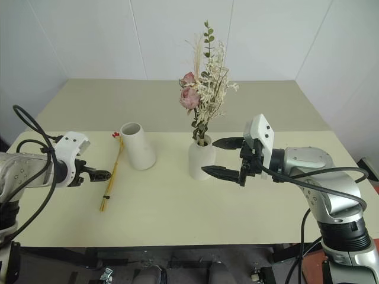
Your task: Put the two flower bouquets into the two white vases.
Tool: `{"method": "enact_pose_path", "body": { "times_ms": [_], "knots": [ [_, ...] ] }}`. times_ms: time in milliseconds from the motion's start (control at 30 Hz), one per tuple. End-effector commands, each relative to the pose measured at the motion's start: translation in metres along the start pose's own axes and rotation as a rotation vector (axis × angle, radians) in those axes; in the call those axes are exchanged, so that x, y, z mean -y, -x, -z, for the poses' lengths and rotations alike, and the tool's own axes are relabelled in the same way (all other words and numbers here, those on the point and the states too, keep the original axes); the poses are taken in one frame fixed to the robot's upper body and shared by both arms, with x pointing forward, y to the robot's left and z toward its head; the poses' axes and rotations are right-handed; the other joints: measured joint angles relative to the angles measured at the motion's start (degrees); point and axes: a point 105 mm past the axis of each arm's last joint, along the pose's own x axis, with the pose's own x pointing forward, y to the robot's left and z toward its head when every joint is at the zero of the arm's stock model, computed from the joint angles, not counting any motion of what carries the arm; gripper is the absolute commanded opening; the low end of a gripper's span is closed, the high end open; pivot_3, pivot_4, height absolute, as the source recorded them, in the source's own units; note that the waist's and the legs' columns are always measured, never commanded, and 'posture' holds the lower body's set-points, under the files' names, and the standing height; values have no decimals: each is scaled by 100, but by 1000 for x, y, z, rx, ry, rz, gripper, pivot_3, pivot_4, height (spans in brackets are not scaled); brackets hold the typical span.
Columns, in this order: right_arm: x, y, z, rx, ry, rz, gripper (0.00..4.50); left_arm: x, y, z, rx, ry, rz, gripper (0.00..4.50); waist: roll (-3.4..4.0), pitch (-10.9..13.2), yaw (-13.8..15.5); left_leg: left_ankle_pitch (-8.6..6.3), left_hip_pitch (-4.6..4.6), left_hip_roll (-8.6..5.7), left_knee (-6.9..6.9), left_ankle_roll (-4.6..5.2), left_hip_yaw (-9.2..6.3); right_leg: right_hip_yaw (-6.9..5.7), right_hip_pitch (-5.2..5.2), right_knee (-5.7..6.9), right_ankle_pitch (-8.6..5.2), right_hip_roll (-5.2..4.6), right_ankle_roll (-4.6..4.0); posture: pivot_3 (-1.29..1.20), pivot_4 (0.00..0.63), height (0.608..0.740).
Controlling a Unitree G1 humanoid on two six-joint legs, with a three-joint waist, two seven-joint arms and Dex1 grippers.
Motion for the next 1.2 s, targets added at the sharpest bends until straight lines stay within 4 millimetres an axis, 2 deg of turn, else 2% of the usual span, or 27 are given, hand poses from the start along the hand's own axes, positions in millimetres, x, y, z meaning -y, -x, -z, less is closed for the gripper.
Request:
{"method": "enact_pose_path", "body": {
  "times_ms": [33, 200, 300, 700, 733, 867, 1033, 1133, 1200],
  "knots": [
    [2, 3, -15, 28, 64, 3, 4479, 3, -4, -5, 4, 10, -2, 4500, -1, 0, -2, 0, -2, -1, 0, 0, 0, 0, -1, 0, 0, -1, 0, 0, 150, 740],
    [1, 2, -15, 29, 65, 1, 4479, 8, -16, 0, -35, 6, 4, 4500, -1, 0, -30, 0, -4, -1, 0, 0, -2, 0, -5, 2, 1, -1, 0, 0, 150, 740],
    [1, 2, -15, 32, 64, 2, 4500, 6, -19, 3, -52, 20, -5, 3912, 0, 0, -30, 0, -3, -2, 0, 0, -3, 0, -4, 4, 2, -1, 0, 0, 150, 740],
    [2, 2, -14, 33, 60, 11, 4500, -7, -20, 19, -76, 71, -51, 207, 0, 0, -31, 1, -1, -3, 0, -1, -4, 0, -2, 4, 3, -3, 1, 0, 150, 740],
    [2, 2, -14, 32, 60, 11, 4500, -9, -19, 20, -73, 77, -61, 92, 0, 0, -33, 1, 0, -3, 1, -1, -4, 0, -1, 4, 3, -3, 1, 0, 150, 740],
    [2, 2, -14, 32, 56, 12, 4500, -18, -15, 23, -55, 108, -106, 92, 0, 0, -40, 1, 2, -3, 0, -1, -4, 0, -1, 4, 3, -3, 1, 0, 150, 740],
    [3, 2, -12, 29, 55, 23, 4500, -49, 5, 14, 50, 146, -264, 92, 0, 0, -48, 1, 1, -3, 0, -1, -5, 0, -2, 5, 3, -3, 1, 0, 150, 740],
    [4, 2, -11, 33, 53, 34, 4500, -73, 30, -22, 317, 166, -371, 92, -2, 1, -24, 1, -2, -3, 1, -1, -6, -2, -4, 4, 4, -4, 0, 0, 150, 740],
    [5, 2, -11, 36, 54, 40, 4500, -71, 48, -49, 502, 160, -335, 92, -2, 1, -6, 2, -3, -3, 1, -3, -7, -4, -3, 2, 7, -7, -1, 0, 150, 740]
  ]
}}
